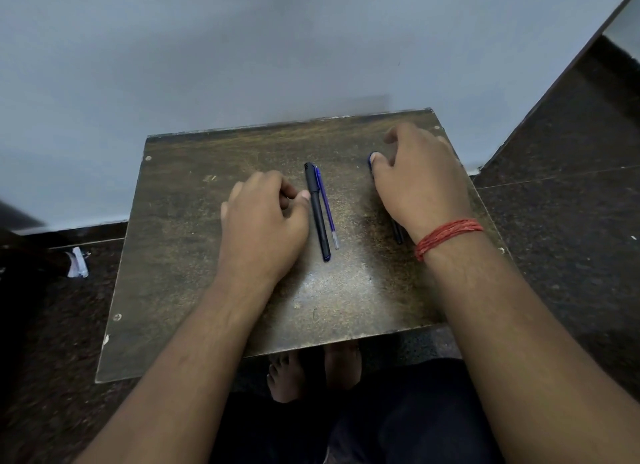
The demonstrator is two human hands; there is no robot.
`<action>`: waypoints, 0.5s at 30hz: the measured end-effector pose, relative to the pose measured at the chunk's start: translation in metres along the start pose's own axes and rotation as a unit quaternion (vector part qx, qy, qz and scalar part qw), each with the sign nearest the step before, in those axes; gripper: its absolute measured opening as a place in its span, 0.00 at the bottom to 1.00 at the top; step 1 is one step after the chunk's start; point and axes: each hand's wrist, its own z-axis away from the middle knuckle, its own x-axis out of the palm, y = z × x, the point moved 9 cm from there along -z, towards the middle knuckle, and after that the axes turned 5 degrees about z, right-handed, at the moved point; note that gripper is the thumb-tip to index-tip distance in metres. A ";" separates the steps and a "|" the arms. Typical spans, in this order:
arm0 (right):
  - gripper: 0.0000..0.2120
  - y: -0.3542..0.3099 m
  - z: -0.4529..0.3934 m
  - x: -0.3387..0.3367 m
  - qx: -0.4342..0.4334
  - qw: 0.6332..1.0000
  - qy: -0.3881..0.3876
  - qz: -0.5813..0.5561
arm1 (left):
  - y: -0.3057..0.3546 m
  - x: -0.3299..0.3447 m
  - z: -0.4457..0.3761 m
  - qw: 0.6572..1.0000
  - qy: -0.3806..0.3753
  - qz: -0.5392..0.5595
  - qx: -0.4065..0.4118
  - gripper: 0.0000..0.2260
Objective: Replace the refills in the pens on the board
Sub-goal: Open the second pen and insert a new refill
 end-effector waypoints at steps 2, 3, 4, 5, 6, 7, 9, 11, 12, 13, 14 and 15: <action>0.13 -0.004 0.001 0.000 -0.004 1.000 0.007 -0.028 | 0.004 0.004 0.002 1.000 -0.011 -0.026 -0.002 0.09; 0.13 -0.006 0.002 0.001 -0.005 0.999 0.008 -0.041 | 0.006 0.007 0.002 0.999 -0.017 -0.041 -0.001 0.09; 0.14 -0.007 0.002 0.002 -0.006 0.999 0.009 -0.053 | 0.007 0.009 0.002 0.998 -0.023 -0.055 -0.001 0.10; 0.14 -0.008 0.001 0.003 -0.006 0.998 0.011 -0.063 | 0.008 0.012 0.003 0.997 -0.031 -0.066 -0.002 0.10; 0.14 -0.009 0.001 0.003 -0.005 0.997 0.011 -0.071 | 0.007 0.015 0.003 0.996 -0.042 -0.077 -0.005 0.10; 0.14 -0.008 0.001 0.004 -0.004 0.997 0.010 -0.079 | 0.006 0.018 0.003 0.995 -0.053 -0.088 -0.008 0.11; 0.14 -0.007 0.001 0.005 -0.001 0.996 0.009 -0.091 | 0.005 0.021 0.004 0.992 -0.064 -0.107 -0.010 0.11; 0.14 -0.007 0.001 0.005 -0.001 0.995 0.012 -0.099 | 0.003 0.021 0.004 0.991 -0.063 -0.117 -0.017 0.12; 0.13 -0.007 0.001 0.005 -0.001 0.995 0.013 -0.103 | 0.003 0.021 0.004 0.990 -0.064 -0.122 -0.022 0.12; 0.13 -0.007 0.001 0.005 -0.002 0.994 0.013 -0.108 | 0.003 0.021 0.004 0.989 -0.065 -0.129 -0.025 0.13; 0.13 -0.008 0.001 0.005 -0.003 0.994 0.011 -0.111 | 0.003 0.020 0.004 0.988 -0.066 -0.139 -0.027 0.13; 0.13 -0.008 0.001 0.006 -0.005 0.994 0.009 -0.112 | 0.003 0.019 0.004 0.986 -0.066 -0.149 -0.029 0.13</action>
